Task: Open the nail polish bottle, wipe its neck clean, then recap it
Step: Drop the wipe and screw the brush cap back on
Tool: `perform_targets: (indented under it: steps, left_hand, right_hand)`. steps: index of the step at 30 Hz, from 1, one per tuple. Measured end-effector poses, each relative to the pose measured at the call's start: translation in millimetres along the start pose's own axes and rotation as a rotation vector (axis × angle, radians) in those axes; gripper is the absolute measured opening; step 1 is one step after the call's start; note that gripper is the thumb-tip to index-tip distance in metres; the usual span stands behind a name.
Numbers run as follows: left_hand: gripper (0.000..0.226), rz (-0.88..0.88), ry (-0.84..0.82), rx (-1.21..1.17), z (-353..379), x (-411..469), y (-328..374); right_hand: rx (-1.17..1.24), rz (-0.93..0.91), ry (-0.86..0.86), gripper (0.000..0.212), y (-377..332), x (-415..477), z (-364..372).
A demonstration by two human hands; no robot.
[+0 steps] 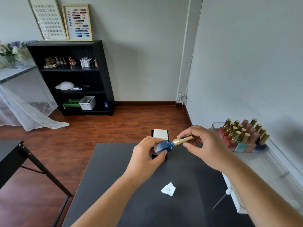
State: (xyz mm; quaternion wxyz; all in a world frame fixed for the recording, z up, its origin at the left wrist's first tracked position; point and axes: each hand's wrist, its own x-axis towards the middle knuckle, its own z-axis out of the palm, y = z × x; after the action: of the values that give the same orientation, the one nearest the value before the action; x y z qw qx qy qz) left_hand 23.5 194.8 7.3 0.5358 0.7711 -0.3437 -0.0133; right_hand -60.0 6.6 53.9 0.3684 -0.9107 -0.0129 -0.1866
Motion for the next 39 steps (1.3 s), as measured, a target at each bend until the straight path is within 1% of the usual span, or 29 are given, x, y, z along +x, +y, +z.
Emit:
perform_targets:
  steps: [2, 5, 7, 8, 9, 11, 13, 14, 15, 16, 17, 18, 20, 23, 24, 26, 27, 29, 30, 33, 35, 36, 37, 39]
  left_hand:
    - [0.026, 0.011, -0.004, 0.009, 0, 0, 0]
    - [0.026, 0.017, -0.002, 0.012, 0, 0, 0]
    - [0.026, 0.018, -0.002, 0.010, 0, 0, -1]
    - [0.026, 0.015, -0.003, 0.006, 0, 0, -1]
    - [0.026, 0.008, -0.003, 0.000, 0, 0, -2]
    - [0.026, -0.013, 0.005, -0.016, 0, 0, -2]
    - [0.025, -0.028, 0.005, -0.028, 0, 0, -3]
    - [0.025, -0.030, 0.001, -0.032, 0, 1, -3]
    - [0.025, -0.030, -0.005, -0.035, 0, 1, -3]
    - [0.025, -0.028, -0.012, -0.038, 0, 1, -3]
    - [0.025, -0.026, -0.018, -0.040, 0, 1, -3]
    - [0.025, -0.024, -0.023, -0.041, 0, 0, -2]
    - [0.026, -0.025, -0.026, -0.040, 1, 0, -2]
    - [0.026, -0.034, -0.028, -0.041, 2, 1, -3]
    - [0.026, -0.034, -0.030, -0.039, 2, 1, -3]
    - [0.026, -0.028, -0.037, -0.040, 2, 1, -3]
    - [0.026, -0.026, -0.042, -0.042, 2, 1, -3]
    - [0.026, -0.029, -0.045, -0.041, 2, 0, -3]
    - [0.026, -0.031, -0.042, -0.040, 2, 0, -3]
    - [0.026, -0.037, -0.034, -0.035, 2, 1, -3]
    - [0.026, -0.036, -0.034, -0.038, 3, 1, -3]
    - [0.026, -0.033, -0.037, -0.043, 3, 0, -3]
    - [0.026, -0.030, -0.040, -0.044, 3, 0, -3]
    - [0.025, -0.025, -0.044, -0.038, 4, -1, -3]
  right_hand:
    - [-0.016, 0.014, -0.006, 0.023, 2, 0, 0]
    - [0.021, 0.063, 0.020, 0.007, 2, 0, 1]
    - [0.060, 0.078, 0.039, 0.024, 1, 0, 2]
    - [0.075, 0.082, 0.037, 0.027, 3, -1, 2]
    - [0.092, 0.087, 0.033, 0.025, 3, -1, 1]
    - [0.087, 0.068, 0.021, 0.015, 7, -1, 1]
    - [0.080, 0.049, 0.012, 0.013, 9, -1, 1]
    - [0.094, 0.062, 0.012, 0.007, 10, 0, 1]
    - [0.109, 0.082, 0.015, 0.006, 8, 0, 1]
    - [0.108, 0.086, 0.031, 0.019, 7, 1, 1]
    - [0.101, 0.097, 0.037, 0.027, 6, 1, 1]
    - [0.099, 0.102, 0.037, 0.028, 7, 1, 1]
    - [0.128, 0.113, 0.017, 0.021, 9, 1, 0]
    - [0.122, 0.082, -0.009, 0.024, 12, 0, -4]
    - [0.123, 0.083, -0.011, 0.021, 11, 0, -4]
    - [0.142, 0.106, -0.004, 0.005, 9, 0, -4]
    - [0.147, 0.120, 0.005, 0.010, 8, 1, -4]
    - [0.146, 0.132, 0.010, 0.028, 8, 1, -4]
    - [0.155, 0.132, 0.006, 0.031, 8, 0, -5]
    - [0.165, 0.094, -0.030, 0.020, 11, -1, -7]
    - [0.144, 0.089, -0.006, 0.014, 11, -1, -7]
    - [0.142, 0.100, 0.013, 0.006, 10, 0, -7]
    - [0.141, 0.114, 0.027, 0.008, 7, 0, -6]
    - [0.136, 0.132, 0.041, 0.030, 5, 0, -6]
